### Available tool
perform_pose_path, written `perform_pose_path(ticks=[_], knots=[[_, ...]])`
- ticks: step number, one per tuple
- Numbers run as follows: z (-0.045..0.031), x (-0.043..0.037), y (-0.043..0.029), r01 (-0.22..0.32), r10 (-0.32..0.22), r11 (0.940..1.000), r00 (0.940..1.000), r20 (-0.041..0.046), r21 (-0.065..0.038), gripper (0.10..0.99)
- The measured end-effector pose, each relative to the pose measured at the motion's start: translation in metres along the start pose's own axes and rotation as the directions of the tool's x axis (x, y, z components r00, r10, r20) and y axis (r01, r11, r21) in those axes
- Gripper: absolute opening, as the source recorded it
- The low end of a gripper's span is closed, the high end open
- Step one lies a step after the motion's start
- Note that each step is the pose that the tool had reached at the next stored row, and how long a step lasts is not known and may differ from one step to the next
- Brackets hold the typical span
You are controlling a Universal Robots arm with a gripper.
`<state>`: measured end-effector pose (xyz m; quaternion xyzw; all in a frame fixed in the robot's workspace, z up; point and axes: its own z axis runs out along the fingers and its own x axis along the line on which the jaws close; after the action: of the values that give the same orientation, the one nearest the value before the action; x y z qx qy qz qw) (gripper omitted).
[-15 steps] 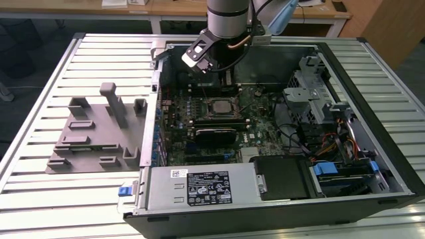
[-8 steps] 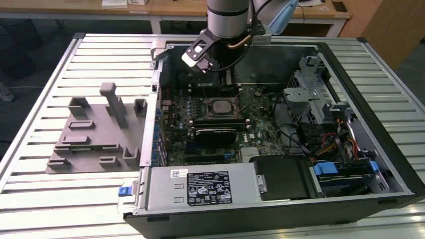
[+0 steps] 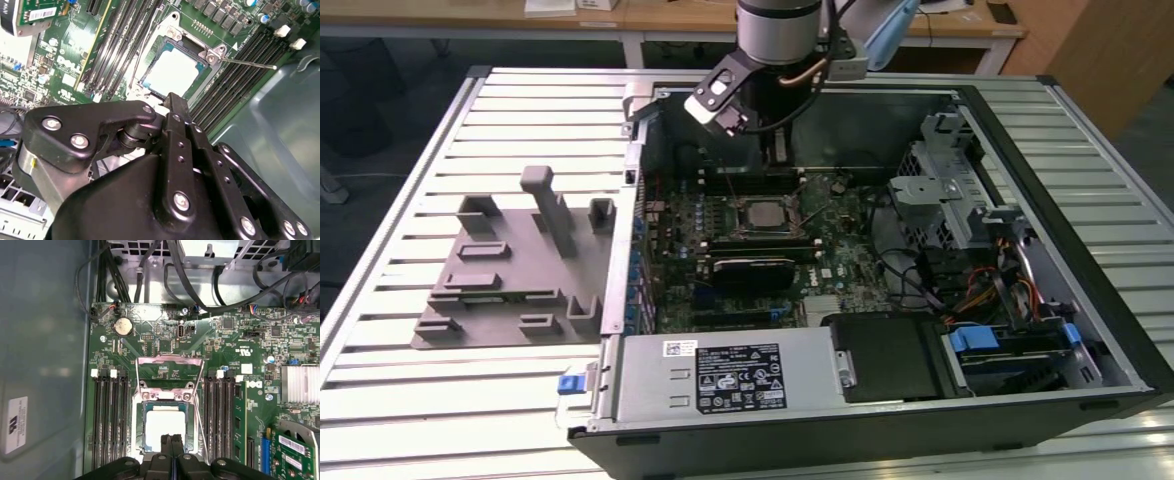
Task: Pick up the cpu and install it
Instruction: 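Close the cpu cover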
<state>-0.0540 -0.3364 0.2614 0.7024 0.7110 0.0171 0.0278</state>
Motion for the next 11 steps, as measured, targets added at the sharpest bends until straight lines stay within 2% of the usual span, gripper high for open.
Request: perform_pose_path(ticks=[2, 7, 11], knots=[[-0.0027, 0.0, 0.0002, 0.0, 0.0, 1.0, 1.0, 0.0, 0.0, 0.106], [-0.0031, 0.0, 0.0002, 0.0, 0.0, 1.0, 1.0, -0.0001, 0.0, 0.106], [-0.0029, -0.0001, 0.0033, 0.0, 0.0, 1.0, 1.0, 0.0, 0.0, 0.106]])
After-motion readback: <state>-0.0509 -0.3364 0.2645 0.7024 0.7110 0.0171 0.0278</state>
